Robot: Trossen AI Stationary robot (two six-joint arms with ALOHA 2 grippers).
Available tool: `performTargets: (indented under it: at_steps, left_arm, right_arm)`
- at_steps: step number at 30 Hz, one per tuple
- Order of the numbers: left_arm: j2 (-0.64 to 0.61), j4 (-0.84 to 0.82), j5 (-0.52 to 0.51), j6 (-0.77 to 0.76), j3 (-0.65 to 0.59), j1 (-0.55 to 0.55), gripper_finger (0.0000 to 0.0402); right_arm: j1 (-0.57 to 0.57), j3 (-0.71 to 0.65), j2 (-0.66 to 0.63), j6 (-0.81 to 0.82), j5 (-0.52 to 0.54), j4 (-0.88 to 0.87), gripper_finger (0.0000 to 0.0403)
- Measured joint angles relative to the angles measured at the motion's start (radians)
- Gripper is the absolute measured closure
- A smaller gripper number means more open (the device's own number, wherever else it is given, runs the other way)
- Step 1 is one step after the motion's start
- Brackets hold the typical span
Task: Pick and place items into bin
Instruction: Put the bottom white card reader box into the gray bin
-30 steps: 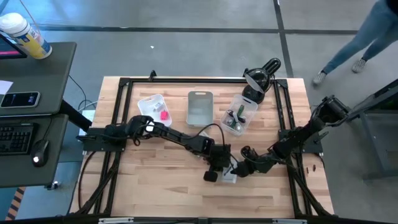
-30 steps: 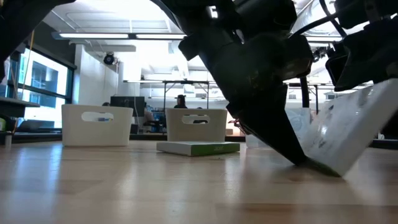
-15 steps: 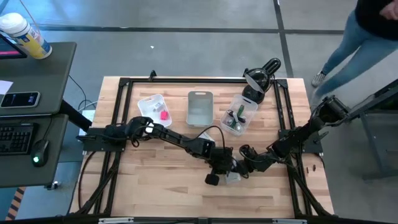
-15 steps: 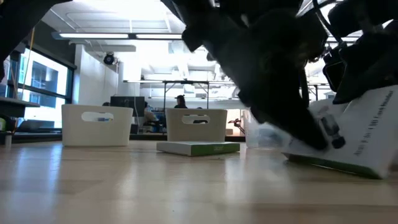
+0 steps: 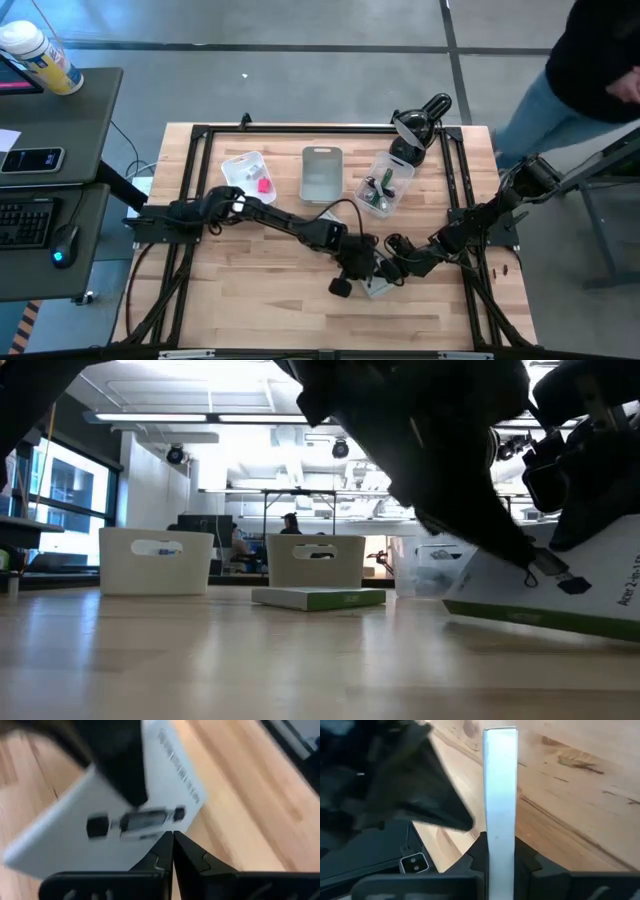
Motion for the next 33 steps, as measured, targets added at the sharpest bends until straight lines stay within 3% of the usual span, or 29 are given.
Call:
performTargets:
  at_steps: [5, 9, 15, 25, 33]
  left_arm:
    - [-0.071, -0.059, 0.011, 0.119, 0.001, -0.001, 0.0401]
    - [-0.155, -0.137, -0.044, 0.23, 0.001, -0.001, 0.0401]
    - [-0.294, -0.266, -0.216, 0.335, 0.0, -0.001, 0.0401]
    - [-0.508, -0.422, -0.551, 0.372, 0.001, -0.001, 0.0401]
    - [-0.63, -0.618, -0.76, 0.371, 0.0, 0.0, 0.0401]
  right_arm:
    - [-0.001, 0.0, 0.0, -0.007, 0.003, -0.019, 0.036]
    - [-0.001, 0.0, -0.001, -0.027, 0.01, -0.022, 0.0359]
    - [-0.002, 0.0, -0.001, -0.074, 0.041, -0.012, 0.037]
    - [-0.008, 0.0, -0.012, -0.124, 0.111, 0.01, 0.0369]
    - [-0.084, 0.0, -0.057, -0.21, 0.159, 0.087, 0.0363]
